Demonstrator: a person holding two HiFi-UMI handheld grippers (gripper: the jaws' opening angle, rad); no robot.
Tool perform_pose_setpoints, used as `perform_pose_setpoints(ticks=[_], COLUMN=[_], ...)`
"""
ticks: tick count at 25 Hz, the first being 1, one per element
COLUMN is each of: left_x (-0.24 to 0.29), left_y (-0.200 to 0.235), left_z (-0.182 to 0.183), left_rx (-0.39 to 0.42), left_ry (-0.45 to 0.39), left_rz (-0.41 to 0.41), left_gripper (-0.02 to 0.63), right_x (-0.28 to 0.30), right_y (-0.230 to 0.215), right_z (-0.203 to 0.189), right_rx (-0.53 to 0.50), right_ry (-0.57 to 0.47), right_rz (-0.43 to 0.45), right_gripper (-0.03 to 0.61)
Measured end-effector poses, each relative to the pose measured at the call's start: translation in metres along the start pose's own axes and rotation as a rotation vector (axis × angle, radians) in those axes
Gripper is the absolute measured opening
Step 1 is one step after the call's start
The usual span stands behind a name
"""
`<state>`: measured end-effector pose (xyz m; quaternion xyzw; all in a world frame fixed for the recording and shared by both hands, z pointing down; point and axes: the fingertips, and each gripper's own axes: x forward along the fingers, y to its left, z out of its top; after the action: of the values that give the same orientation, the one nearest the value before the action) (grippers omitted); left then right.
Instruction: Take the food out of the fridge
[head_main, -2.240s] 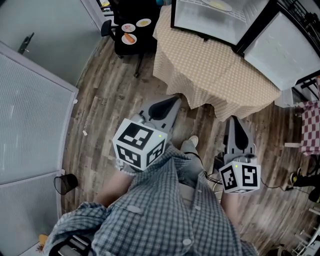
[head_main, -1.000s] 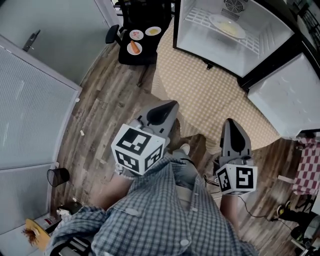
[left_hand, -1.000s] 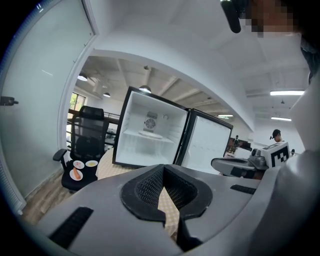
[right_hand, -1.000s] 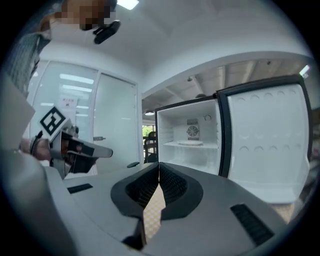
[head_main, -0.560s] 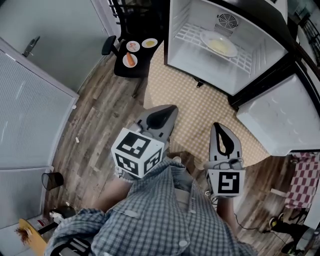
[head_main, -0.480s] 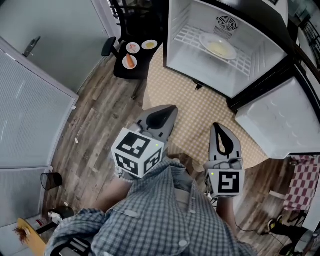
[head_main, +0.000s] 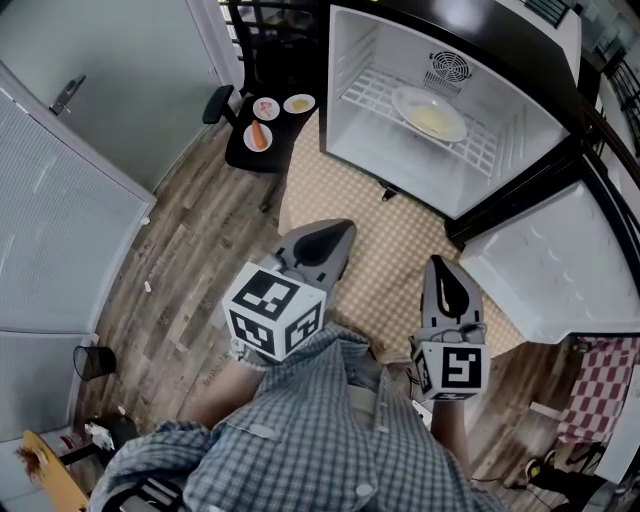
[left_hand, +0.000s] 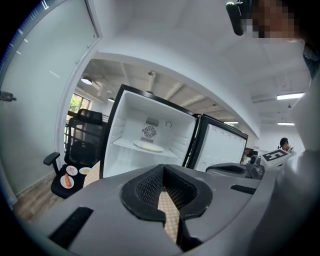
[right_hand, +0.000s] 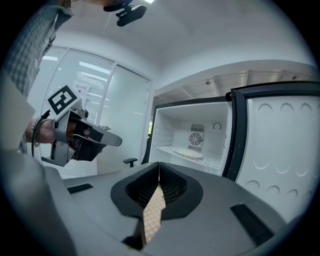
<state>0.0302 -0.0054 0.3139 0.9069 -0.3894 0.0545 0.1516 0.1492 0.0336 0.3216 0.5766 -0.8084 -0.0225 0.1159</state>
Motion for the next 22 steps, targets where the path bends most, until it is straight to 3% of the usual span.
perform_pose_setpoints(ticks=[12,22], left_x=[0.019,0.060], left_y=[-0.003,0.015], left_z=[0.008,0.024], left_rx=[0.005,-0.025], left_ry=[0.016,0.030], left_rz=[-0.009,-0.068], left_gripper=[0.006,0.006], right_x=[0.006,0.036], right_y=[-0.019,-0.045], right_z=[-0.003,0.001], right_rx=[0.017,0.023], right_ry=[0.012,0.018], right_rz=[-0.025,-0.082], right_gripper=[0.009,0.009])
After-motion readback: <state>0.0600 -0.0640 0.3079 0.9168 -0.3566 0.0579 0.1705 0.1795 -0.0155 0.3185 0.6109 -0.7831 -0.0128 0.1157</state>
